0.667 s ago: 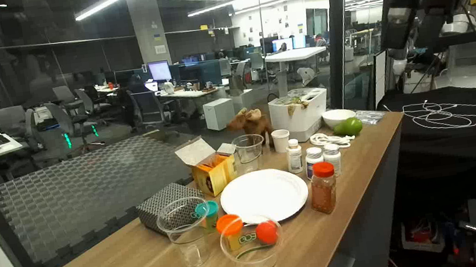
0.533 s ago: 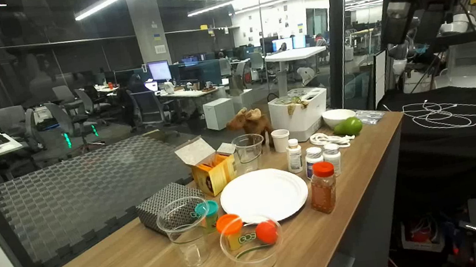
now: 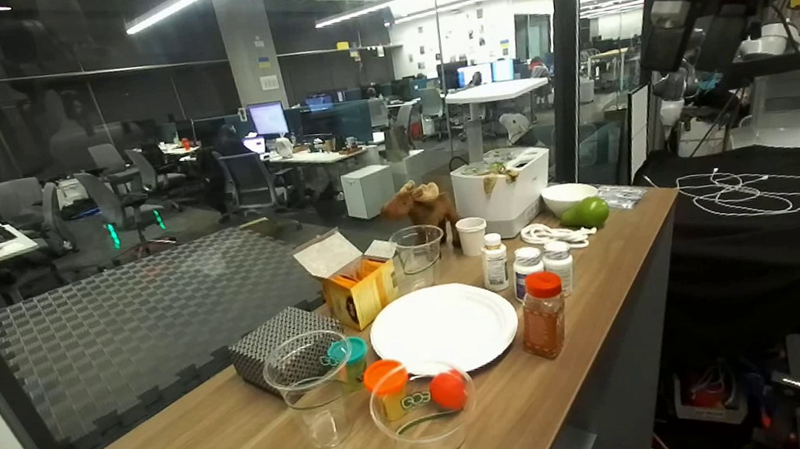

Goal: Pick up all the objects surrounding the white plate and arrange them on the plate

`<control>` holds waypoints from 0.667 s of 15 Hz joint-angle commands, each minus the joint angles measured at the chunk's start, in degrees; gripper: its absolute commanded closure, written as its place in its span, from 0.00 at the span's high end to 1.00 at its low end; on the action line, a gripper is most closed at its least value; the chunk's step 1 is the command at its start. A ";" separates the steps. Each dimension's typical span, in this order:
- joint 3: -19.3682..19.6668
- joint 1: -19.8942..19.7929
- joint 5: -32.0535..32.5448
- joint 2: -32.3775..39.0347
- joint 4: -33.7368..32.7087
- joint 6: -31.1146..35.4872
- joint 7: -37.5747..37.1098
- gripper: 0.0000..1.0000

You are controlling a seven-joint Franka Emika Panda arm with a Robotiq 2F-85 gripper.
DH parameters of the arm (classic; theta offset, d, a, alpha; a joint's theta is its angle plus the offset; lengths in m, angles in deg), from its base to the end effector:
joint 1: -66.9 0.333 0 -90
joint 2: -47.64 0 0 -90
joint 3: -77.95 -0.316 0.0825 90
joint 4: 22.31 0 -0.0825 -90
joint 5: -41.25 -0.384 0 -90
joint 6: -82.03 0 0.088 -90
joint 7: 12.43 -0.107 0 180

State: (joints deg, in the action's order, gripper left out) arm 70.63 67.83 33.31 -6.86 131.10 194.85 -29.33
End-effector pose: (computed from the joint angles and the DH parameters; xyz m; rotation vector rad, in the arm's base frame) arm 0.2910 0.0551 0.5205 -3.0258 0.3498 -0.3517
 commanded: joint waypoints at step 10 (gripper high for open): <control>-1.41 -2.19 0.19 21.87 -3.82 13.57 -2.66 1.00</control>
State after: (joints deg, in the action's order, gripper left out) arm 70.50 67.22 33.31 4.41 131.46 203.33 -29.74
